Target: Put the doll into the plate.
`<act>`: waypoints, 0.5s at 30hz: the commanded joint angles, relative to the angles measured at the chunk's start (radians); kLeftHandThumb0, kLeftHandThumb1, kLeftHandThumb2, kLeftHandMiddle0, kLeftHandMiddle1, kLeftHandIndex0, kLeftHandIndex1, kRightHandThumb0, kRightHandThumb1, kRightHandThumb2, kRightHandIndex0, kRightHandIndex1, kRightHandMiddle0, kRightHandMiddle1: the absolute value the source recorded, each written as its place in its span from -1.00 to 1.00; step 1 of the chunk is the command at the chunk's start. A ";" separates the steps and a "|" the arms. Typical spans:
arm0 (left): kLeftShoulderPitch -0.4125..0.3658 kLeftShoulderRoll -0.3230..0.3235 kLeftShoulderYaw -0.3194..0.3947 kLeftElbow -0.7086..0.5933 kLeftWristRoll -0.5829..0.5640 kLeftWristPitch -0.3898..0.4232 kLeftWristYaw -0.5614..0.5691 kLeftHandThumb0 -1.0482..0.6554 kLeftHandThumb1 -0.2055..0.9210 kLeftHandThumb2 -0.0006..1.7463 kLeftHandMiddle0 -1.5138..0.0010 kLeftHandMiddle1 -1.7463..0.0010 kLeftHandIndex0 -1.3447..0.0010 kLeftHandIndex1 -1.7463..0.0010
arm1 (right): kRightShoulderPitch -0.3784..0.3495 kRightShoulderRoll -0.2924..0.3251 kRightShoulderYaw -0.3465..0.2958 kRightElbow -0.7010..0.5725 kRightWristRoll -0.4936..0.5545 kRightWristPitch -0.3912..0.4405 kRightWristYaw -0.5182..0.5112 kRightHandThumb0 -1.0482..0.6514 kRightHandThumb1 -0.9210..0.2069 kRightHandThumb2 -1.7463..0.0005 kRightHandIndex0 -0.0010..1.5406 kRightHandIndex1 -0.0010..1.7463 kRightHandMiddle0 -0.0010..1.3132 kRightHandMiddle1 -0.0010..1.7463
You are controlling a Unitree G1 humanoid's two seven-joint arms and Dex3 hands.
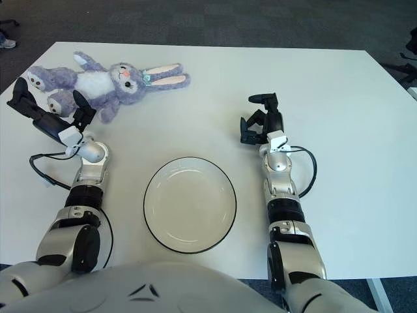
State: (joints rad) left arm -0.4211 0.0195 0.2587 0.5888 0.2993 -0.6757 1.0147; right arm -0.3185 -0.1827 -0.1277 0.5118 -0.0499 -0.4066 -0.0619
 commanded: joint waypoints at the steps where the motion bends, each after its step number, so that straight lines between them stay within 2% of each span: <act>1: 0.022 -0.004 0.013 0.022 -0.046 0.058 -0.046 -0.35 0.19 0.02 1.00 0.19 1.00 -0.13 | 0.036 0.009 -0.002 0.022 0.009 0.011 0.001 0.83 0.28 -0.67 -0.09 1.00 -1.00 0.68; 6: 0.015 -0.012 0.023 0.004 -0.081 0.132 -0.070 -0.36 0.19 0.01 1.00 0.14 1.00 -0.14 | 0.038 0.007 -0.003 0.016 0.006 0.015 -0.003 0.82 0.24 -0.64 -0.12 1.00 -1.00 0.67; 11: -0.008 -0.009 0.040 0.023 -0.116 0.221 -0.083 -0.47 0.29 -0.08 1.00 0.16 1.00 -0.16 | 0.038 0.007 -0.002 0.015 0.001 0.018 -0.006 0.80 0.16 -0.58 -0.16 1.00 -1.00 0.66; 15: -0.014 -0.009 0.047 0.025 -0.134 0.260 -0.089 -0.52 0.33 -0.12 1.00 0.16 1.00 -0.15 | 0.039 0.004 0.000 0.012 -0.003 0.021 -0.006 0.79 0.14 -0.56 -0.18 1.00 -1.00 0.64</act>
State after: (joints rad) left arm -0.4277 0.0101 0.2974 0.5984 0.1814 -0.4463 0.9387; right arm -0.3179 -0.1827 -0.1279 0.5086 -0.0513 -0.3933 -0.0626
